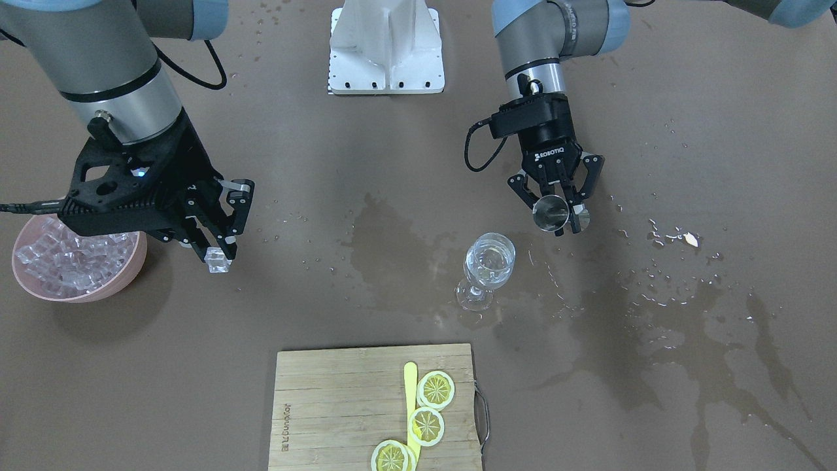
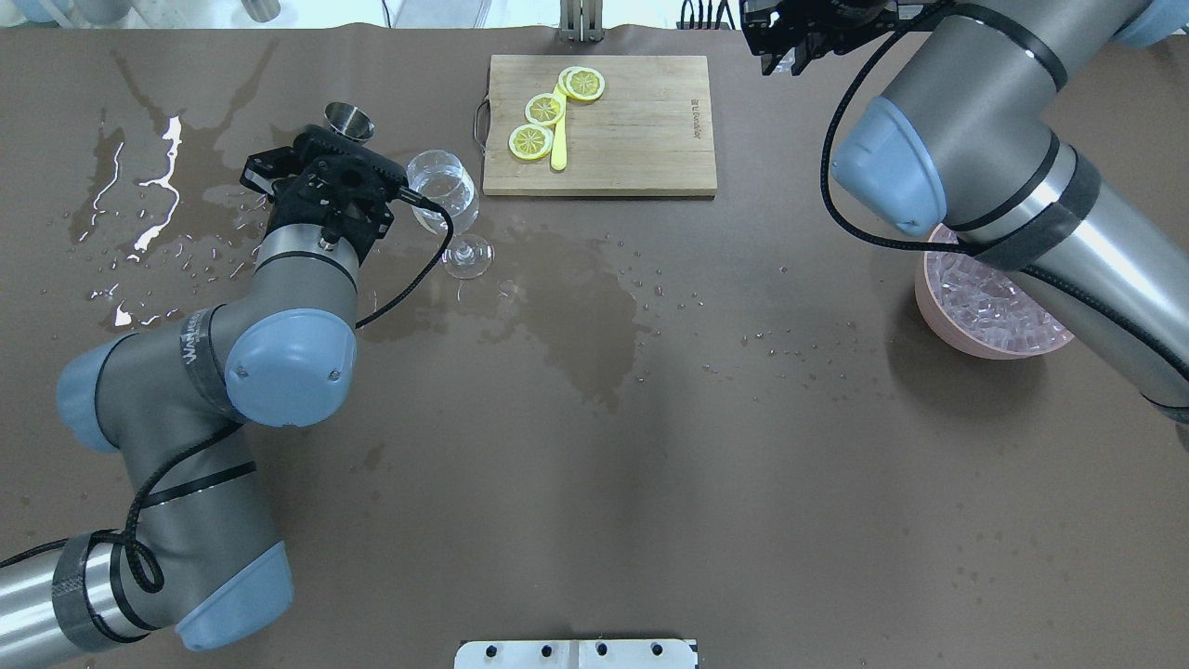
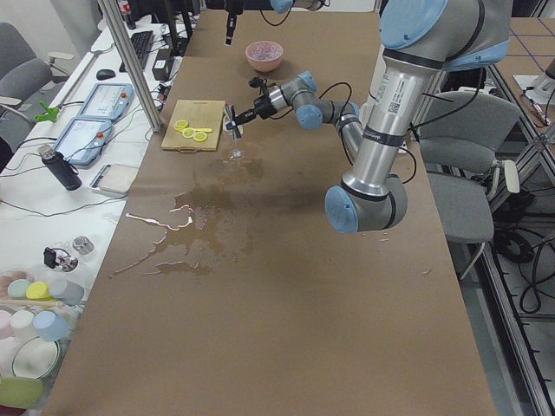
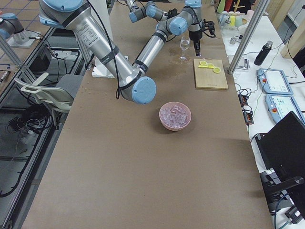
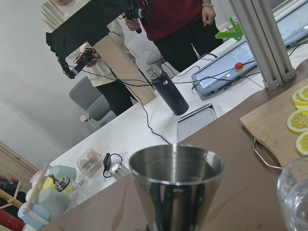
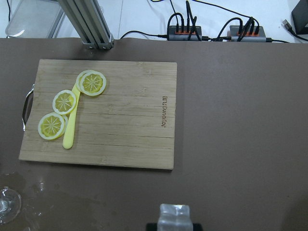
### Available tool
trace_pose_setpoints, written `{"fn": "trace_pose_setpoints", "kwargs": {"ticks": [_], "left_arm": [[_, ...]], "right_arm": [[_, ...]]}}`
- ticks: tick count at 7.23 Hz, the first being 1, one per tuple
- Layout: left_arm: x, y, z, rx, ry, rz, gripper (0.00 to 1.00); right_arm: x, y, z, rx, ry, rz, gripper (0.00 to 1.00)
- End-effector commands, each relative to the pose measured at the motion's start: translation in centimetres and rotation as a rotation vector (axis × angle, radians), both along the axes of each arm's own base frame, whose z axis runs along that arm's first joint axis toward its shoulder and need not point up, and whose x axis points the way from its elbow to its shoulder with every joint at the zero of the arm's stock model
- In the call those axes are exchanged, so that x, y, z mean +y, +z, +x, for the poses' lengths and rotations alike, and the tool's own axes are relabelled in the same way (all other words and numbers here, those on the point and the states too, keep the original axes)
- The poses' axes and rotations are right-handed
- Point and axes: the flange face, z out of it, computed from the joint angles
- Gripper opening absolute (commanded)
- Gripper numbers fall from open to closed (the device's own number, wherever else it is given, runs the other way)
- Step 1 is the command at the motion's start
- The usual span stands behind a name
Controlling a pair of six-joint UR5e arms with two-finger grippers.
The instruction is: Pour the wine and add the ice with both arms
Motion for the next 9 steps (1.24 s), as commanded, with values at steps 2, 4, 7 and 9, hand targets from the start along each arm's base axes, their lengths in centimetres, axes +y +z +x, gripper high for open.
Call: {"fn": "trace_pose_setpoints", "kwargs": {"ticks": [2, 4, 7, 9], "left_arm": [[-0.7, -1.0, 1.8, -0.037, 0.011, -0.011, 0.21], [-1.5, -1.3, 3.1, -0.047, 0.01, -0.016, 0.21], [-2.0, -0.9, 2.8, -0.085, 0.017, -0.017, 0.21], [-3.0, 0.1, 2.8, -0.121, 0.011, -0.026, 0.21]], "right_arm": [[1.2, -2.0, -2.3, -0.034, 0.014, -0.023, 0.0], [2.8, -3.0, -5.5, -0.025, 0.038, -0.019, 0.0], [4.9, -4.8, -8.7, -0.041, 0.058, -0.028, 0.0], [5.5, -5.9, -10.2, -0.049, 0.062, -0.031, 0.0]]}}
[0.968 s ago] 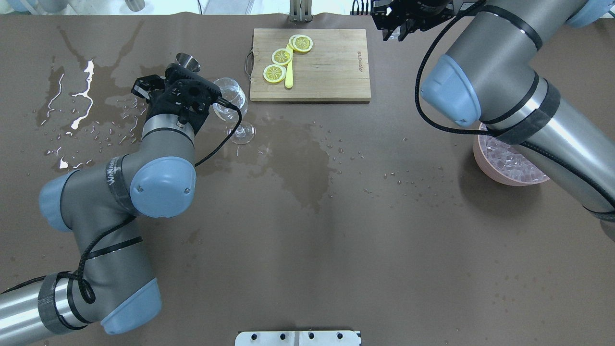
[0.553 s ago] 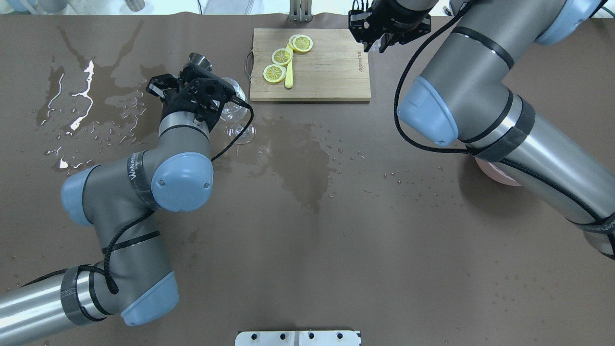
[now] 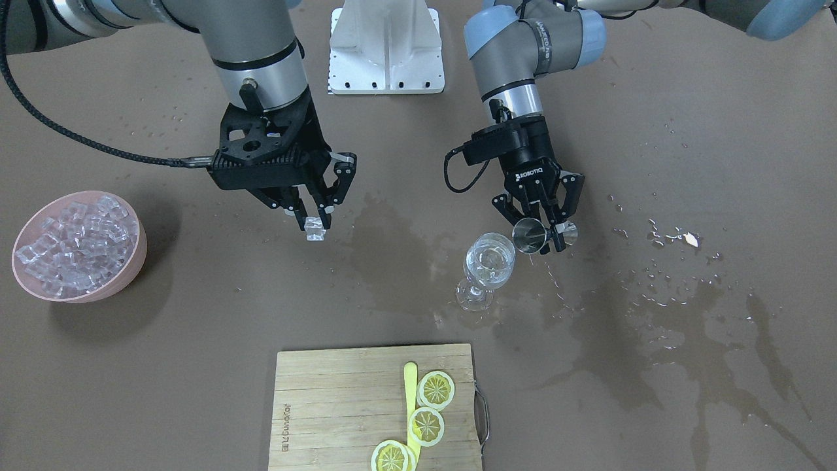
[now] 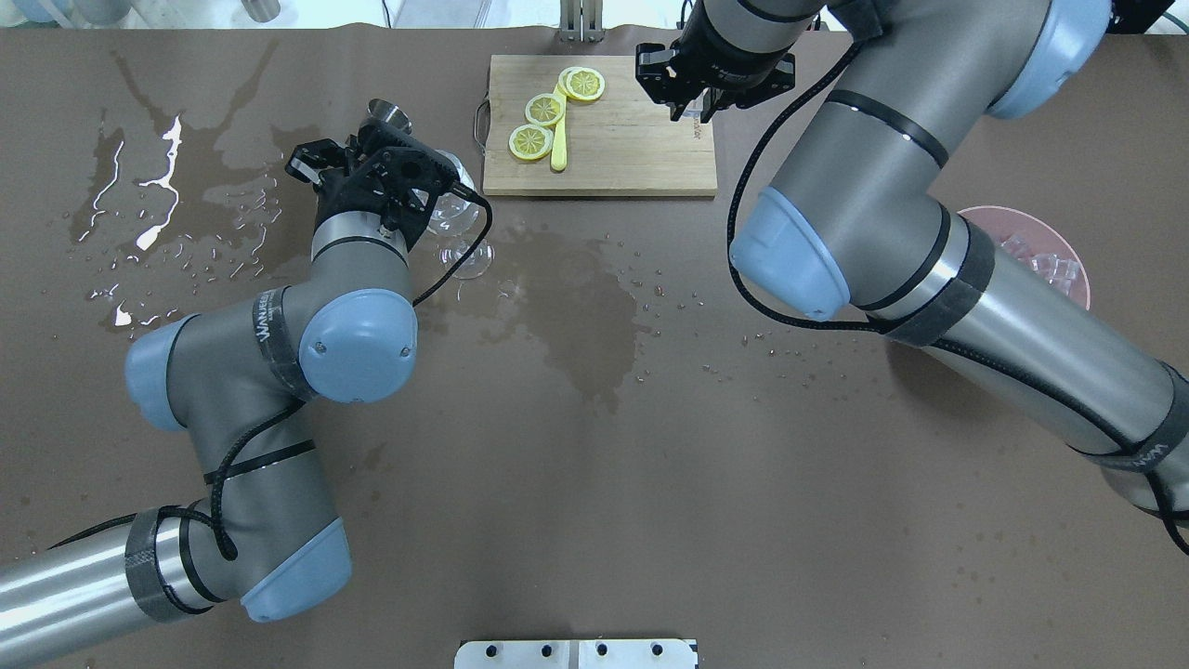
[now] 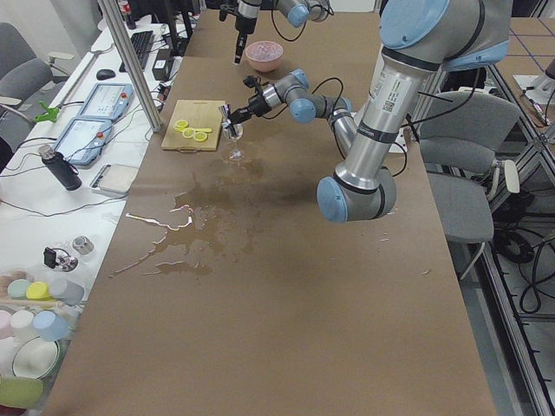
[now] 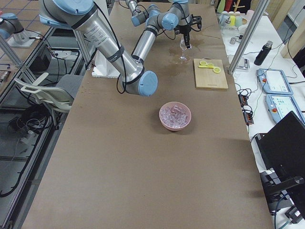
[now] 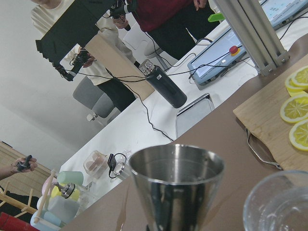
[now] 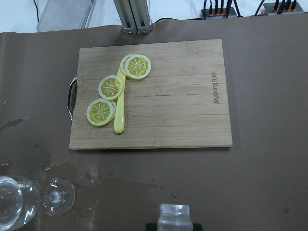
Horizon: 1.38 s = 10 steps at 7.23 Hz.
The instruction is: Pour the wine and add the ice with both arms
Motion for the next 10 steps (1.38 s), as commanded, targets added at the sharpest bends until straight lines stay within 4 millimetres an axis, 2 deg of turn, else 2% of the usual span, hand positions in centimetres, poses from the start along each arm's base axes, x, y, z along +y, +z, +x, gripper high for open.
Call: {"fn": "trace_pose_setpoints", "kwargs": {"ticks": [1, 2, 4, 7, 9, 10], "left_arm": [[-0.5, 0.7, 0.2, -0.03, 0.003, -0.006, 0.21], [-0.5, 0.6, 0.2, -0.033, 0.003, -0.005, 0.21], [-0.6, 1.1, 0.5, -0.06, 0.01, -0.014, 0.21], [-0.5, 0.7, 0.8, -0.093, 0.013, -0.03, 0.2], [-0.5, -0.4, 1.0, -0.114, 0.002, -0.023, 0.2], [0.1, -0.6, 1.6, -0.144, 0.012, -0.025, 0.2]], "right_arm": [[0.2, -1.6, -1.8, -0.012, 0.005, -0.014, 0.0], [0.0, -2.0, -2.6, -0.028, 0.009, -0.016, 0.0], [-1.2, -1.5, -4.6, -0.094, 0.016, 0.017, 0.0], [-1.0, -1.2, -5.2, -0.124, -0.047, -0.018, 0.0], [-0.7, -1.3, -5.3, -0.141, -0.057, -0.039, 0.0], [-0.8, -1.2, -5.3, -0.142, -0.05, -0.046, 0.0]]}}
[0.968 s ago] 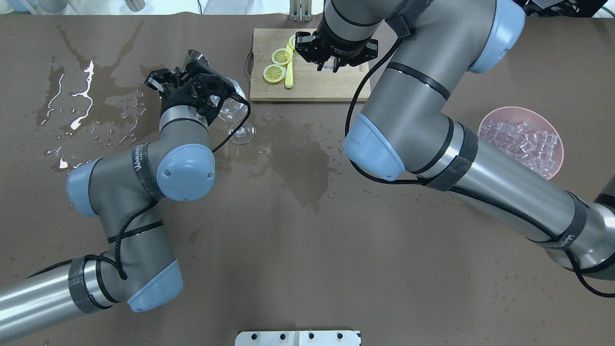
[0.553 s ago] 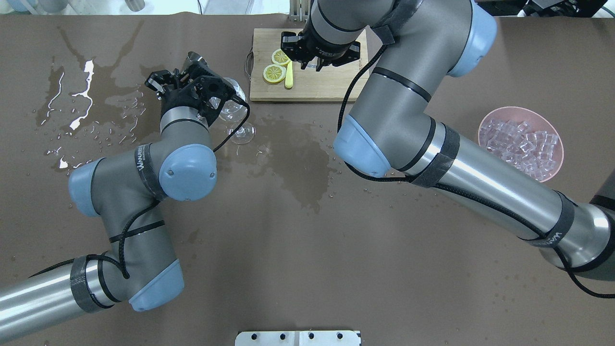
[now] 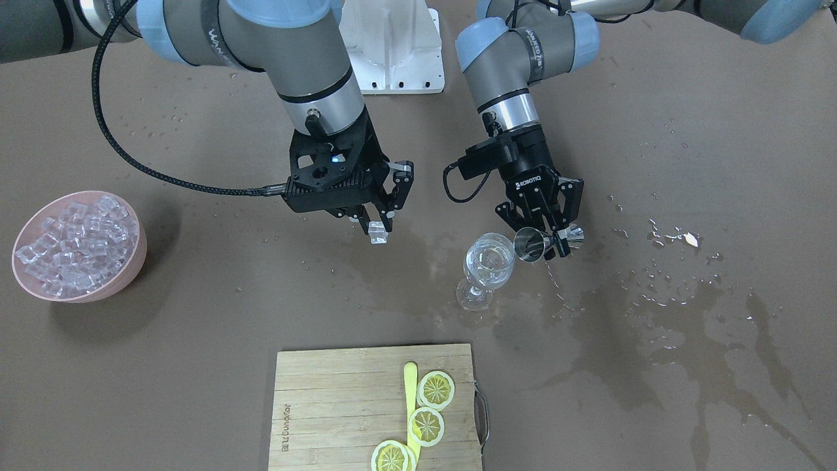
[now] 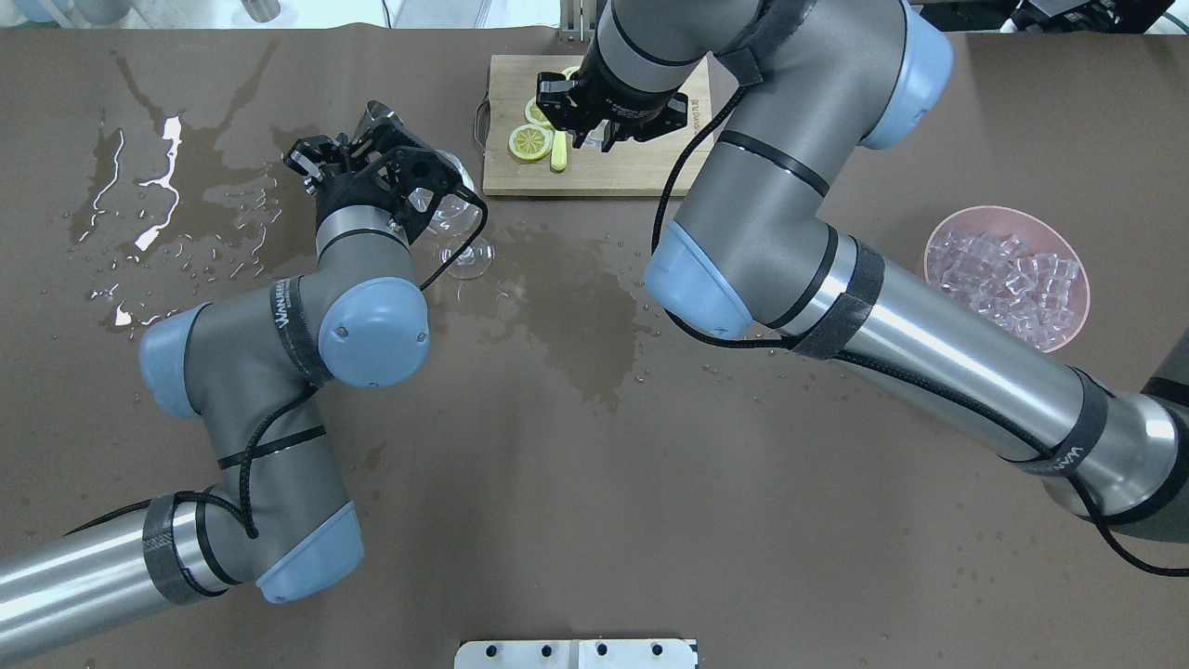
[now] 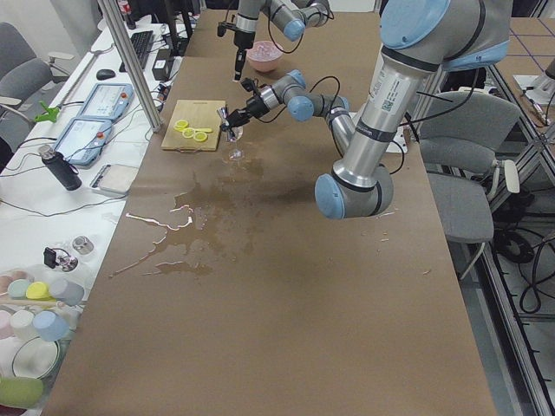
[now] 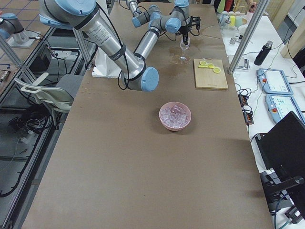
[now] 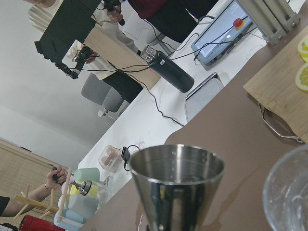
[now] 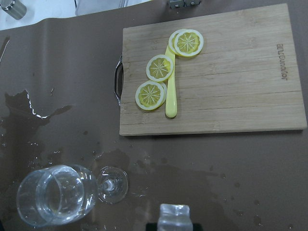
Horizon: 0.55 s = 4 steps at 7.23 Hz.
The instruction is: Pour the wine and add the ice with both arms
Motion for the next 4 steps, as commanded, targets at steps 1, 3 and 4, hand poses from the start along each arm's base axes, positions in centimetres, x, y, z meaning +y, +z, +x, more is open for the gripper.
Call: {"fn": "trace_pose_setpoints", "kwargs": {"ticks": [1, 3, 4], "left_arm": [[0.78, -0.74, 0.85, -0.037, 0.011, -0.001, 0.2], [1.38, -0.31, 1.35, -0.105, 0.012, -0.003, 0.2], [1.45, -0.32, 1.36, -0.113, 0.013, -0.002, 0.2]], "right_arm": [[0.02, 0.03, -0.01, -0.005, 0.003, -0.009, 0.0], [0.08, 0.09, 0.09, -0.006, 0.008, -0.012, 0.0], [0.06, 0.2, 0.09, -0.005, 0.01, -0.013, 0.0]]}}
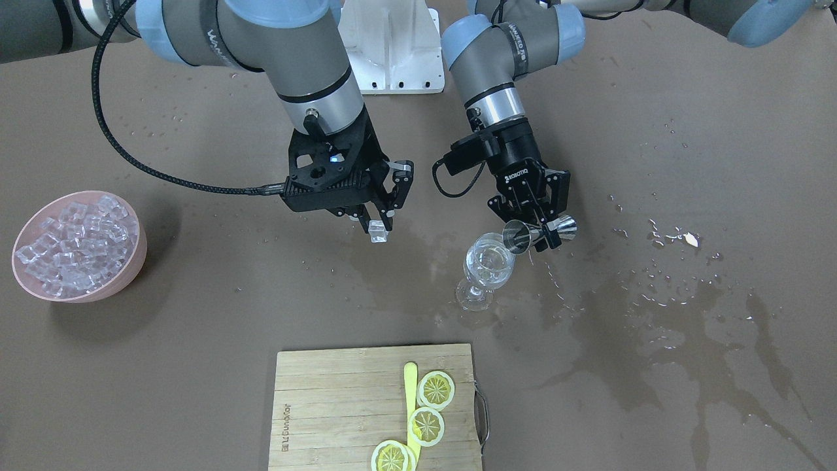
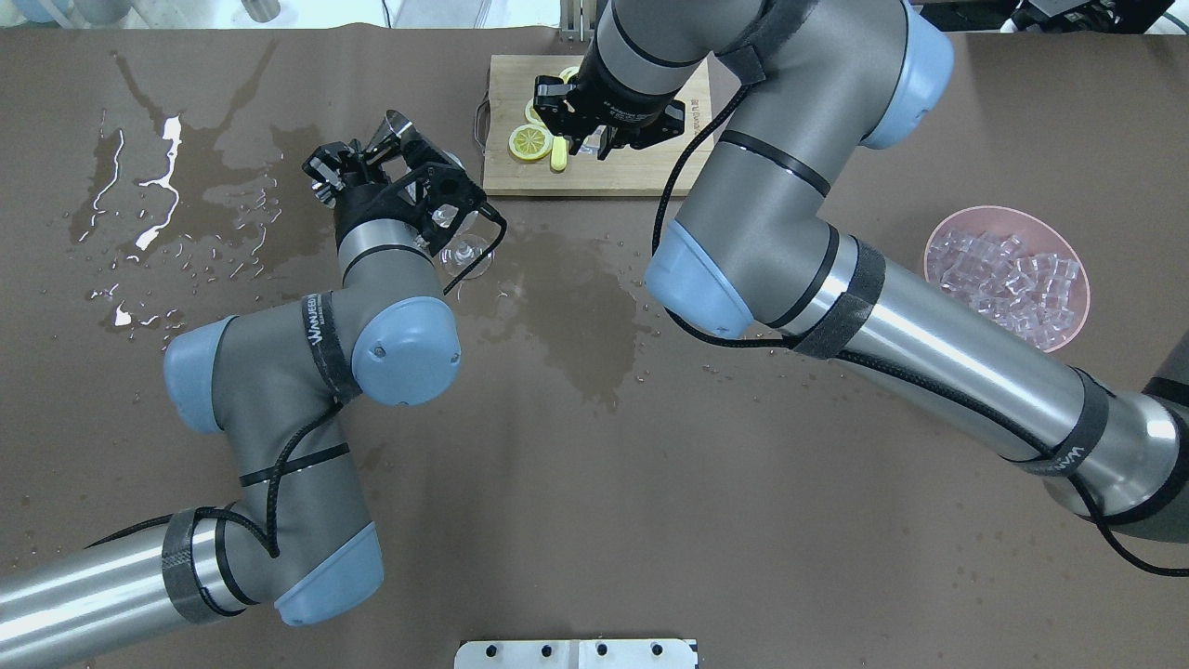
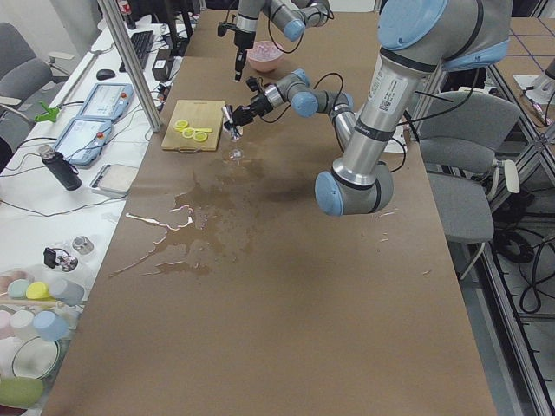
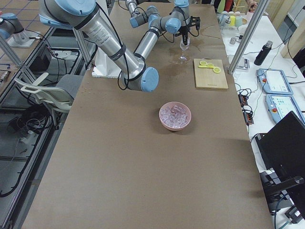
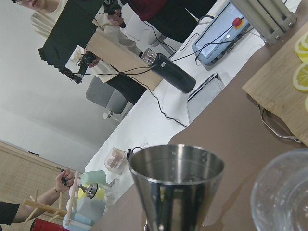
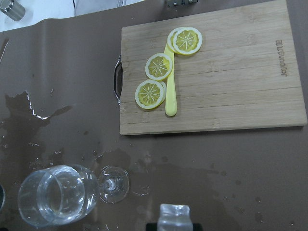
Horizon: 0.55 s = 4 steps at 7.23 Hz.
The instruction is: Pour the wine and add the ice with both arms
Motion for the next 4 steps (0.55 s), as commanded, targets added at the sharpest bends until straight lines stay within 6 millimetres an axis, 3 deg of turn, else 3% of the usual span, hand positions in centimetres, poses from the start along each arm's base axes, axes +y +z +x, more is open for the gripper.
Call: {"fn": "trace_pose_setpoints", "kwargs": {"ticks": [1, 4], "left_arm": [[0.29, 0.16, 0.2, -0.051, 0.003, -0.014, 0.2], [0.53, 0.27, 0.41, -0.113, 0.003, -0.033, 0.2]], "right_arm": [[-0.01, 0.11, 0.02, 0.001, 0.003, -0.002, 0.0], [0.0, 0.09, 0.03, -0.001, 0.005, -0.004, 0.0]]}}
